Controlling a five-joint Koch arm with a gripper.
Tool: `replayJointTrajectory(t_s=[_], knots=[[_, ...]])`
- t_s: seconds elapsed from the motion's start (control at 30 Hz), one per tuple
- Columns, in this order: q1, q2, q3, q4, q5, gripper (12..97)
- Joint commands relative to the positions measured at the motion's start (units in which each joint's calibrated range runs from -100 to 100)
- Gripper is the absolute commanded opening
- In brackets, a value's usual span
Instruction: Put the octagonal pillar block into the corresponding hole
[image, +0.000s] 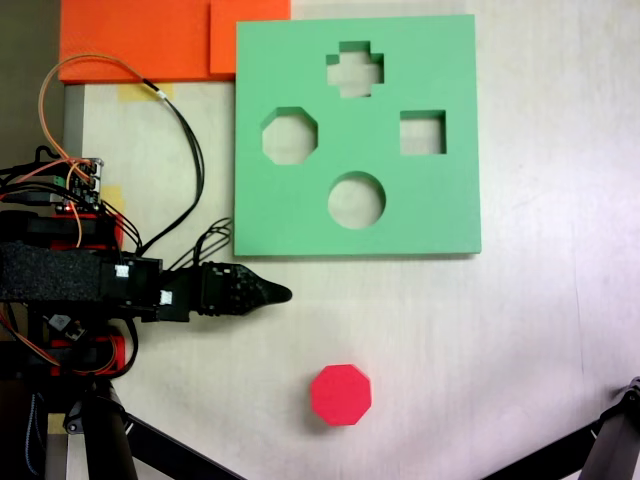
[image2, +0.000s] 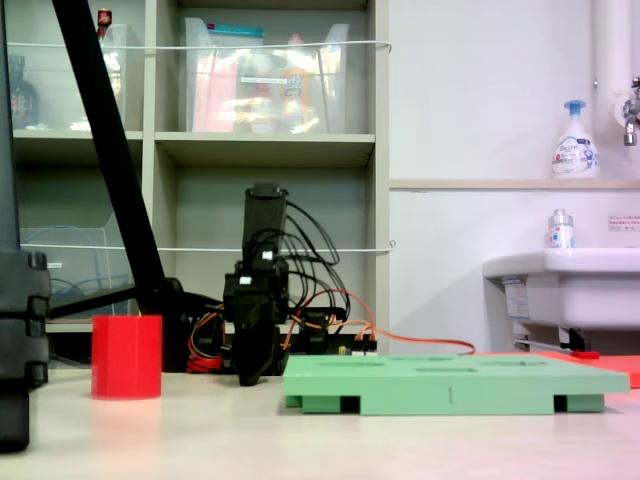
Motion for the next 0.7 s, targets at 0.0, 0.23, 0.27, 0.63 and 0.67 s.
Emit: replayJointTrajectory(t_s=[0.0, 0.23, 0.27, 0.63, 0.67], knots=[[-0.34, -0.41, -1.18, -5.02, 0.15, 49.9], [-0.34, -0.41, -1.18, -5.02, 0.15, 49.9], [-0.34, -0.41, -1.18, -5.02, 0.15, 49.9], [-0.29, -0.41, -1.18, -5.02, 0.15, 47.7], [-0.29, -0.41, -1.18, -5.02, 0.15, 47.8]])
